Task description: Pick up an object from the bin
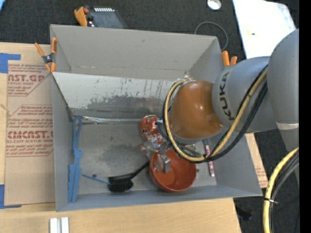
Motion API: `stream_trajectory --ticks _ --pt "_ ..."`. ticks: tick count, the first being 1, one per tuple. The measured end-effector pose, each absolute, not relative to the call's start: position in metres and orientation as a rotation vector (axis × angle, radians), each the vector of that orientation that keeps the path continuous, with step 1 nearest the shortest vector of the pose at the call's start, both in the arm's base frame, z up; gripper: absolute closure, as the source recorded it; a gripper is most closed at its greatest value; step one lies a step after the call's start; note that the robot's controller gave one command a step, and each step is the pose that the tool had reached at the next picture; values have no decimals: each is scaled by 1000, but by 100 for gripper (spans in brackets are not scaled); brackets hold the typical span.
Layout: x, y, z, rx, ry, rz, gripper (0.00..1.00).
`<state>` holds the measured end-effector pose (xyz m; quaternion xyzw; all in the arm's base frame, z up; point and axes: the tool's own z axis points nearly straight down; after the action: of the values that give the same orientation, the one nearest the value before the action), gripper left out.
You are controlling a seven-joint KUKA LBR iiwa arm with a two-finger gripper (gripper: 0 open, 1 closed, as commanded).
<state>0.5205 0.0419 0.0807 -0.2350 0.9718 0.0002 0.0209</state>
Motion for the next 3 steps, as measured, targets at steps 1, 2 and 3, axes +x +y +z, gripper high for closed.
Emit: stream_trajectory --ticks 1,2,3 --pt "513 35 139 -719 3028 4 100" --pt "514 13 176 -713 3029 9 100" --pt "518 -10 206 -834 2991 0 100"
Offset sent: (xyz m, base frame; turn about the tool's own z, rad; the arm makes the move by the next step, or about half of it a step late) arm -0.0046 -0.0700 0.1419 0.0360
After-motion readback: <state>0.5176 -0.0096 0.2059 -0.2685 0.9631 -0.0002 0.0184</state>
